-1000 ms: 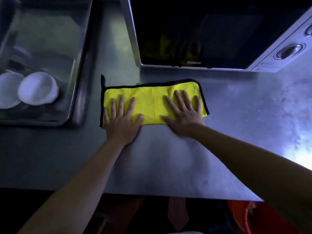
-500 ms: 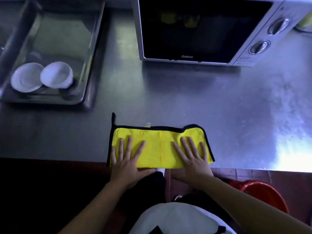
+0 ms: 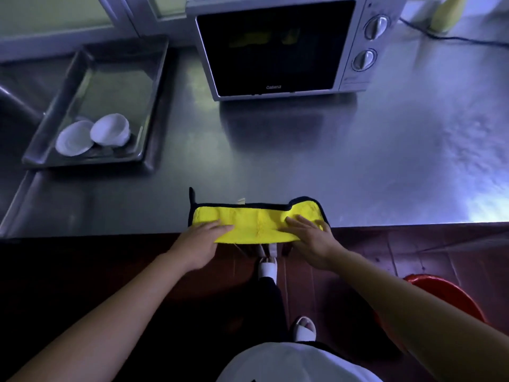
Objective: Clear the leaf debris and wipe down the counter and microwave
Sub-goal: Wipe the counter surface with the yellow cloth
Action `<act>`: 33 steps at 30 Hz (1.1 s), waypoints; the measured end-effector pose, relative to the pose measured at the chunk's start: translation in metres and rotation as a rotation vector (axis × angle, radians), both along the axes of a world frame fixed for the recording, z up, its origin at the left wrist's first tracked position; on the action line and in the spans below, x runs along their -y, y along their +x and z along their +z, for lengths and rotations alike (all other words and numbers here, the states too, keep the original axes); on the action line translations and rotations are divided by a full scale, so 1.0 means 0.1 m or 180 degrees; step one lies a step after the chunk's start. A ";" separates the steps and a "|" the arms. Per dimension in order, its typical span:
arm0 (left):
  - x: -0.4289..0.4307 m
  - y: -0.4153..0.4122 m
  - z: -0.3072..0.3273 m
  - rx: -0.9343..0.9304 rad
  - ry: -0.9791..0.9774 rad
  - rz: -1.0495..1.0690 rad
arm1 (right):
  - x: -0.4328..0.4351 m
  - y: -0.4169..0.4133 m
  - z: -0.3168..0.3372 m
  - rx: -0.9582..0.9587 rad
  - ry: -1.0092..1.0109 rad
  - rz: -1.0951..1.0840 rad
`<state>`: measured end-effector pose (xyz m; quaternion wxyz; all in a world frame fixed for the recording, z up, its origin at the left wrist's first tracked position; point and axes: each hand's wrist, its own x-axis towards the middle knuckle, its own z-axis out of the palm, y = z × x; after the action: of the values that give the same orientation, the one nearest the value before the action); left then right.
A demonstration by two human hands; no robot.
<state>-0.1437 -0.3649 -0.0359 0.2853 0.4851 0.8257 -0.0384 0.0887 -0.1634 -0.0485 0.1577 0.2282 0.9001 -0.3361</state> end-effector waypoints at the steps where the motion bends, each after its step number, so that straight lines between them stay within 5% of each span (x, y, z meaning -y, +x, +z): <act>1: -0.05 0.02 0.18 0.0276 -0.0010 -0.0011 | -0.04 0.08 0.14 0.0020 -0.0288 -0.0105; 9: -0.59 0.39 1.67 0.2510 -0.0079 0.0317 | -0.64 0.75 1.30 0.0015 -0.2176 -0.1087; 11: -0.71 0.45 1.99 0.2951 -0.0359 0.0221 | -0.70 0.95 1.57 0.0022 -0.3166 -0.0891; 13: -0.89 0.56 2.26 0.3070 -0.0581 -0.0025 | -0.70 1.04 1.78 0.0093 -0.3504 -0.0311; 16: -1.24 0.81 2.46 0.2786 -0.0793 -0.0308 | -0.47 0.95 1.94 0.0060 -0.2886 0.0208; 24: -1.93 0.79 2.47 0.1430 -0.0776 -0.0545 | -0.46 1.07 1.66 -0.0860 -0.2436 -0.0825; 33: -2.38 0.47 2.03 0.0548 0.0955 -0.0377 | -0.95 1.00 1.65 -0.1338 -0.2250 -0.1636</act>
<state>-0.0966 -0.1265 0.1673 0.2767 0.5715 0.7647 0.1102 0.1889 -0.0685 0.1166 -0.0477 0.3028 0.6576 -0.6882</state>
